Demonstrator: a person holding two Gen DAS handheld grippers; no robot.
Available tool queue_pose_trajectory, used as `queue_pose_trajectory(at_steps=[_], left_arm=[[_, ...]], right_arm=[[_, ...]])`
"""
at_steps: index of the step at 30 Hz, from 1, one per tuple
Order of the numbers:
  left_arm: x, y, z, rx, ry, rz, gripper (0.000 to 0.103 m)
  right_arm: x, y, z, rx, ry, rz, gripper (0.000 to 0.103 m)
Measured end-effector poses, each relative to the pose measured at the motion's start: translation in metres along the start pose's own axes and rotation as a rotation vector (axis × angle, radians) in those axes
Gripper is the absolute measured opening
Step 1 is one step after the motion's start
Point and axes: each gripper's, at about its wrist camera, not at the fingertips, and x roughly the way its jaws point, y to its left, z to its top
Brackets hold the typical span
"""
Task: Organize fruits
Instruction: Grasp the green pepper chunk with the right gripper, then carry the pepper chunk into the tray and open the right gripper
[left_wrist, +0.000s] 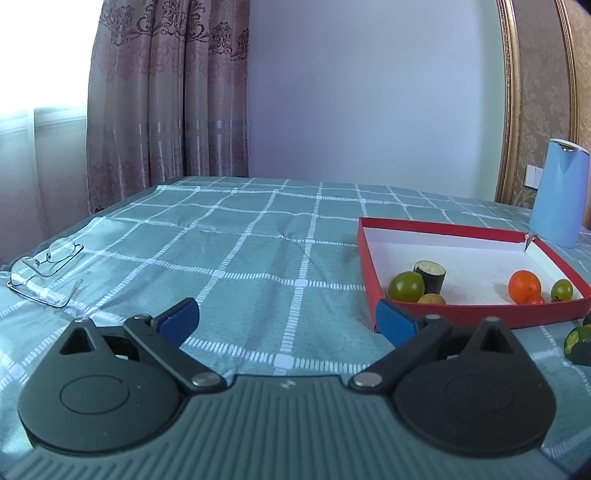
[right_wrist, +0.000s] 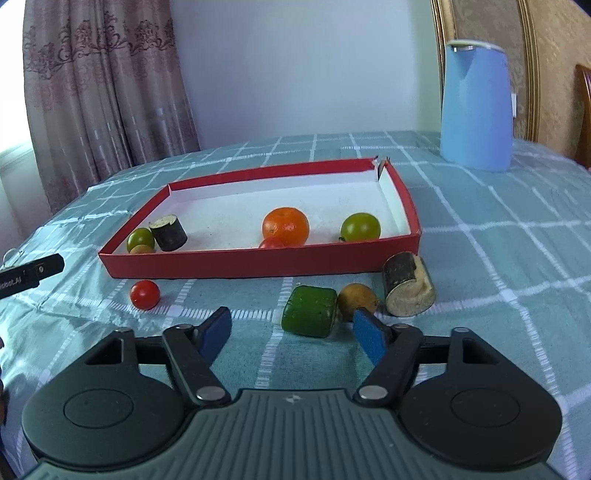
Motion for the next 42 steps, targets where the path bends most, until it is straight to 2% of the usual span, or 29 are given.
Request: queue_pose_trajectory(at_steps=[1,4,6,8,10,17,27,34,39,42], left_arm=[[0.000,0.000,0.000,-0.001,0.003,-0.002,0.101],[0.001,0.001,0.000,-0.005,0.003,-0.003,0.101],[0.001,0.001,0.000,-0.003,0.003,-0.005,0.101],[0.002,0.001,0.000,-0.005,0.004,-0.004,0.101],[0.003,0.000,0.000,-0.003,0.006,0.001,0.101],[0.003,-0.003,-0.001,0.008,0.014,0.036,0.100],[0.005,-0.006,-0.002,0.025,0.029,0.070,0.100],[0.004,-0.007,-0.002,0.031,0.035,0.067,0.100],[0.005,-0.008,-0.003,0.034,0.037,0.065,0.100],[0.006,-0.008,-0.003,0.030,0.040,0.060,0.100]], right_arm=[[0.002,0.000,0.000,0.004,0.004,0.002,0.069],[0.011,0.002,0.001,0.007,0.031,-0.014,0.053],[0.013,0.003,0.002,0.004,0.032,-0.027,0.051],[0.015,0.003,0.004,0.004,0.032,-0.053,0.037],[0.015,-0.001,0.005,0.019,0.033,-0.065,0.030],[0.003,-0.003,0.002,0.017,0.010,-0.002,0.029],[-0.044,0.006,0.029,-0.055,-0.158,0.119,0.029],[-0.023,-0.012,0.031,-0.061,-0.109,0.104,0.029],[-0.008,-0.021,0.051,-0.080,-0.130,0.053,0.029],[0.009,-0.027,0.065,-0.059,-0.115,0.073,0.029]])
